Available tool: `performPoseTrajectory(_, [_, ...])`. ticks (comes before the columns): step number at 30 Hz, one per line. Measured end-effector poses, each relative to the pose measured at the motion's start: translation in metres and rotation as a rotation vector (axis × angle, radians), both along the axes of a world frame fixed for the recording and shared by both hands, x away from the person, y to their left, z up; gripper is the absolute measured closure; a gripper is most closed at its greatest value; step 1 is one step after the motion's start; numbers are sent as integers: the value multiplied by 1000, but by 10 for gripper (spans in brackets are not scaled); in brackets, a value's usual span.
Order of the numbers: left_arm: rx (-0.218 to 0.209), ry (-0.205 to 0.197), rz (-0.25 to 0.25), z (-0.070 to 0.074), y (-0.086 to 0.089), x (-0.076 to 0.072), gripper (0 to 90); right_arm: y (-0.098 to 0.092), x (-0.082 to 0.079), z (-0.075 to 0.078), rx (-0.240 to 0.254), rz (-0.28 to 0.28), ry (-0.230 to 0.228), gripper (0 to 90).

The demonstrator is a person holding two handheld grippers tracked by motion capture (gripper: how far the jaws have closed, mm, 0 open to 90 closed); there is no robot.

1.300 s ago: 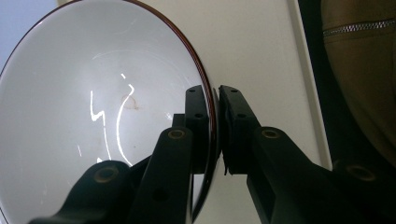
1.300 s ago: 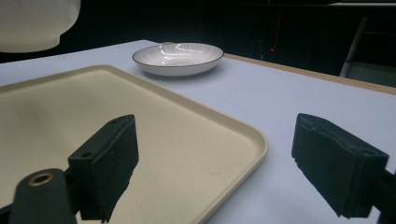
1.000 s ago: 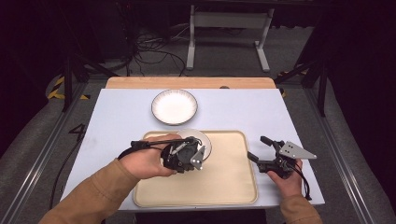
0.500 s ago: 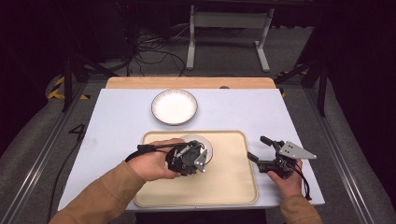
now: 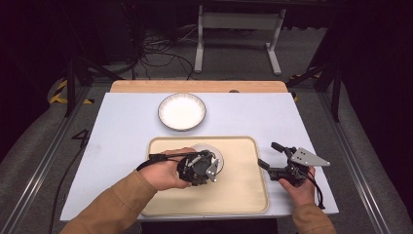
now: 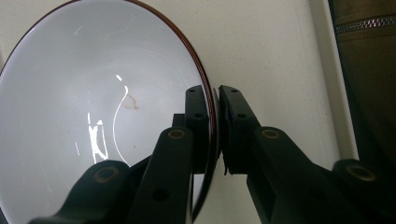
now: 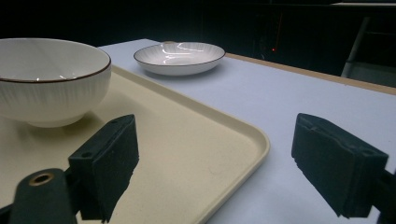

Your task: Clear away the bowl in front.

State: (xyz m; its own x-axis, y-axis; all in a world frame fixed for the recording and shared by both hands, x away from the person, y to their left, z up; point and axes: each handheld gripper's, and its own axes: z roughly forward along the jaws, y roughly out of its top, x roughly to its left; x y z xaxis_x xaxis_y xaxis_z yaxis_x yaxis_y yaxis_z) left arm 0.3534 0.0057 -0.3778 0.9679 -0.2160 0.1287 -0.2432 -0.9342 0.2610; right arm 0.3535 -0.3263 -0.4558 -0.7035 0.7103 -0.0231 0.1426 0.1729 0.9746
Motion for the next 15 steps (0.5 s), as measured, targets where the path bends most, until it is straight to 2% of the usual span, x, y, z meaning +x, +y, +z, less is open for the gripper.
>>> performPoseTrajectory(4, [1, -9, -4, -2, -2, 0, 832, 0, 0, 0, -1, -1, -1, 157])
performPoseTrajectory(5, [-7, 3, 0, -4, -2, 0, 832, 0, 0, 0, 0, 1, 0, 157])
performPoseTrajectory(15, [14, 2, -13, -9, -4, -2, 832, 0, 0, 0, -3, -1, -1, 156])
